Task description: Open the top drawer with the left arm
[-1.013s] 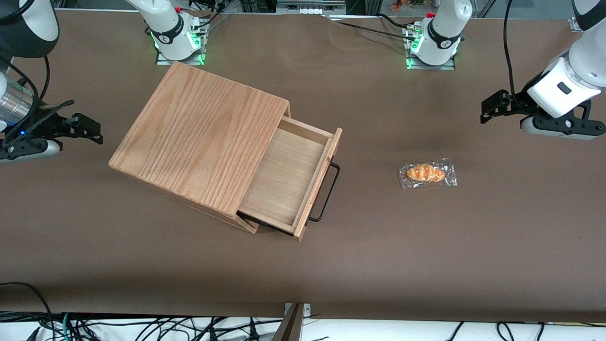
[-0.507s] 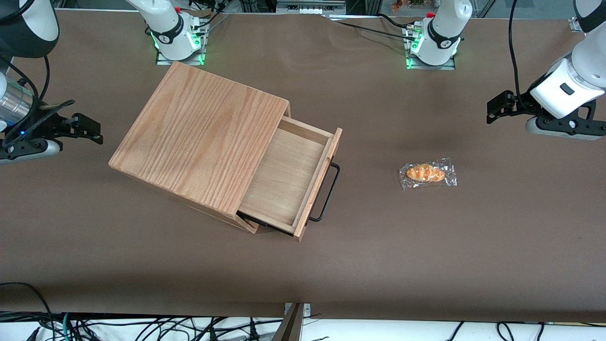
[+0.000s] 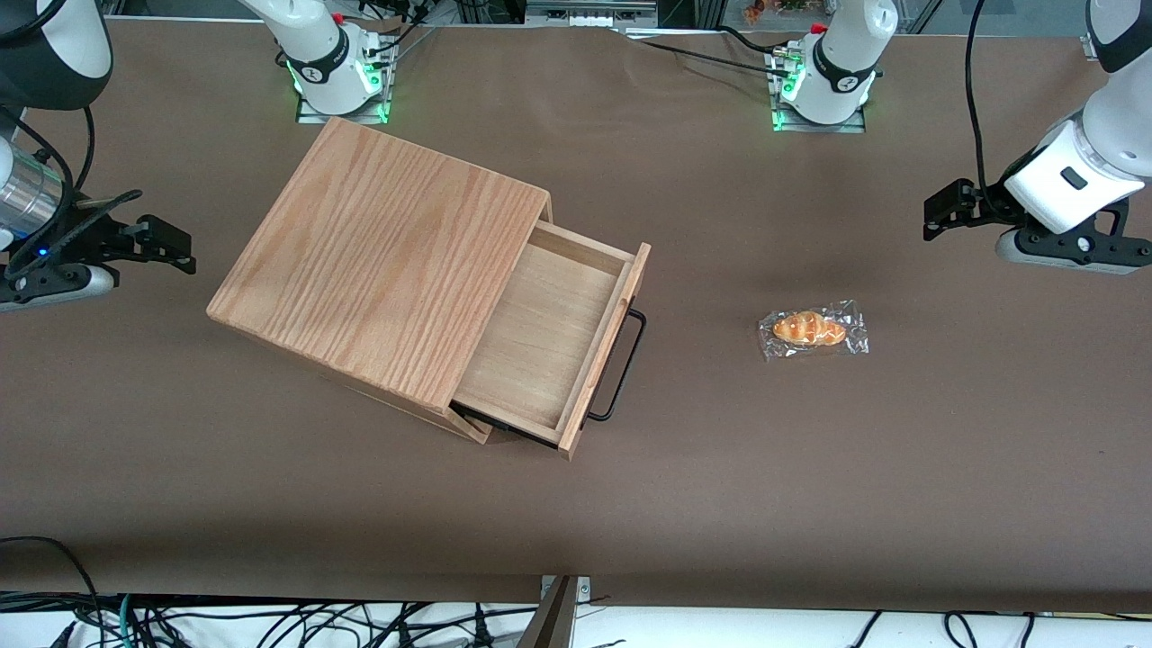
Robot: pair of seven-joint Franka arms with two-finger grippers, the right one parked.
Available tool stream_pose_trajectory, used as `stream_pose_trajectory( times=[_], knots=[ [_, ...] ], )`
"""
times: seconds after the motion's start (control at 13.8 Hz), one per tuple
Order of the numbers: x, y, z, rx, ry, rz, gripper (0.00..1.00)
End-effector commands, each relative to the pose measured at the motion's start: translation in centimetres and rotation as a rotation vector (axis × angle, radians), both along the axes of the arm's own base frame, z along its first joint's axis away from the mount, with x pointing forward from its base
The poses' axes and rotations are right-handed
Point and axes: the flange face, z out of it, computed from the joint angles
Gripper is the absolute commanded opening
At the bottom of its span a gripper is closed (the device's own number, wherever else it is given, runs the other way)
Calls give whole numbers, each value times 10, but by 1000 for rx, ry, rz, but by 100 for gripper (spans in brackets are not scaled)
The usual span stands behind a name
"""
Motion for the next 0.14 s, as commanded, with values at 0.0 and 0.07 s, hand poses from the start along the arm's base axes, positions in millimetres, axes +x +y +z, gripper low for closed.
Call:
stream_pose_trajectory(
  times=[0.0,0.07],
  knots=[
    [5,2,6,23,-11,-24,100],
    [5,2,6,21,-11,-23,100]
  ],
)
